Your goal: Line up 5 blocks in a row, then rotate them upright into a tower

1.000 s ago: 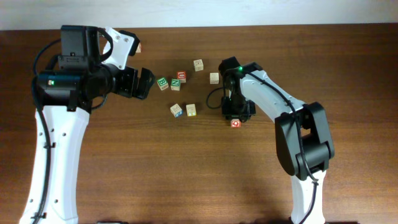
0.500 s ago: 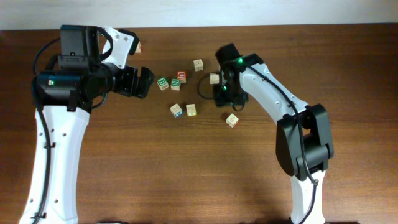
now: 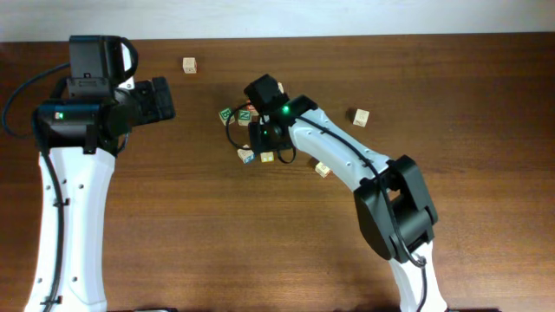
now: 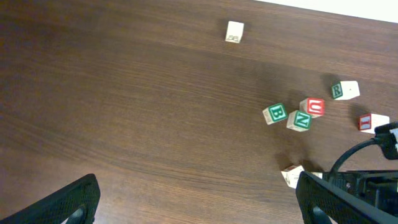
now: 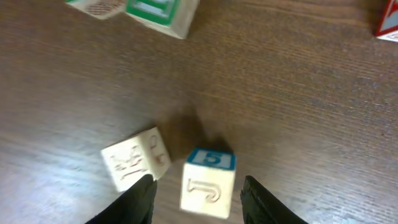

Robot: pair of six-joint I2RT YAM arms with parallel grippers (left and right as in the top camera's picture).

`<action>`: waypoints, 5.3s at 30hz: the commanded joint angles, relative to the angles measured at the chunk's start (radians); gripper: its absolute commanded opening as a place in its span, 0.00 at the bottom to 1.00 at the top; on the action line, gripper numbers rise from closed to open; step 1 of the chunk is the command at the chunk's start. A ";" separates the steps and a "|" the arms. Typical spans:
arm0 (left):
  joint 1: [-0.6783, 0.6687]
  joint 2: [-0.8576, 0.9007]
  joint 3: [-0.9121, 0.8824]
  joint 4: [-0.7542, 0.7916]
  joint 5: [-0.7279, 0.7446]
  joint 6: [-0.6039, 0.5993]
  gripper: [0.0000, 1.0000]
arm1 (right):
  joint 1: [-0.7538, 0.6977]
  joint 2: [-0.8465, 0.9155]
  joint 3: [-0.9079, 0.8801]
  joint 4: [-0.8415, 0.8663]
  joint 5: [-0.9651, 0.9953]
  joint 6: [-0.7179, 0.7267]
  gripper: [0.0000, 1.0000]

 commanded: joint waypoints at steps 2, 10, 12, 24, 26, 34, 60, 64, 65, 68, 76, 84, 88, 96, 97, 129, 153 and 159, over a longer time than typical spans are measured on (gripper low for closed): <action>0.006 0.007 0.017 -0.008 -0.024 -0.027 0.99 | 0.003 0.054 0.011 0.007 0.057 0.019 0.45; 0.006 0.007 0.017 -0.008 -0.024 -0.026 0.99 | 0.008 0.071 0.008 -0.004 0.050 0.015 0.38; 0.006 0.007 0.017 -0.008 -0.025 -0.027 0.99 | 0.008 0.071 0.008 -0.029 0.049 0.016 0.34; 0.006 0.007 0.017 -0.008 -0.025 -0.026 0.99 | -0.018 0.069 0.009 -0.300 0.049 0.034 0.31; 0.006 0.007 0.017 -0.008 -0.024 -0.026 0.99 | -0.033 0.069 0.008 -0.349 0.049 0.034 0.31; 0.006 0.007 0.017 -0.008 -0.024 -0.027 0.99 | -0.085 0.069 0.008 -0.393 0.057 -0.077 0.32; 0.006 0.007 0.017 -0.008 -0.024 -0.026 0.99 | -0.180 0.069 0.009 -0.381 0.053 -0.098 0.41; 0.006 0.007 0.017 -0.008 -0.024 -0.026 0.99 | -0.180 0.069 0.009 -0.380 0.053 -0.054 0.41; 0.006 0.007 0.017 -0.008 -0.024 -0.027 0.99 | -0.180 0.069 0.009 -0.380 0.053 -0.044 0.41; 0.006 0.007 0.017 -0.008 -0.024 -0.027 0.99 | -0.188 0.069 0.016 -0.375 0.053 -0.043 0.45; 0.006 0.007 0.017 -0.008 -0.024 -0.026 0.99 | -0.195 0.068 0.129 -0.379 0.051 -0.125 0.53; 0.006 0.007 0.017 -0.008 -0.024 -0.027 0.99 | -0.140 0.069 0.157 -0.426 -0.068 -0.259 0.11; 0.006 0.007 0.017 -0.008 -0.024 -0.026 0.99 | -0.107 0.069 0.093 -0.399 -0.067 -0.251 0.11; 0.006 0.007 0.017 -0.008 -0.024 -0.027 0.99 | -0.106 0.069 0.012 -0.361 0.045 -0.168 0.09; 0.006 0.007 0.017 -0.008 -0.024 -0.027 0.99 | -0.106 0.069 0.012 -0.360 0.060 -0.163 0.09; 0.006 0.007 0.017 -0.008 -0.024 -0.027 0.99 | -0.150 0.069 0.013 -0.417 0.127 0.153 0.09; 0.006 0.007 0.017 -0.008 -0.024 -0.026 0.99 | 0.018 0.071 0.209 -0.150 -0.103 0.120 0.52; 0.006 0.007 0.017 -0.008 -0.024 -0.026 0.99 | 0.059 0.076 0.185 -0.114 -0.048 -0.116 0.60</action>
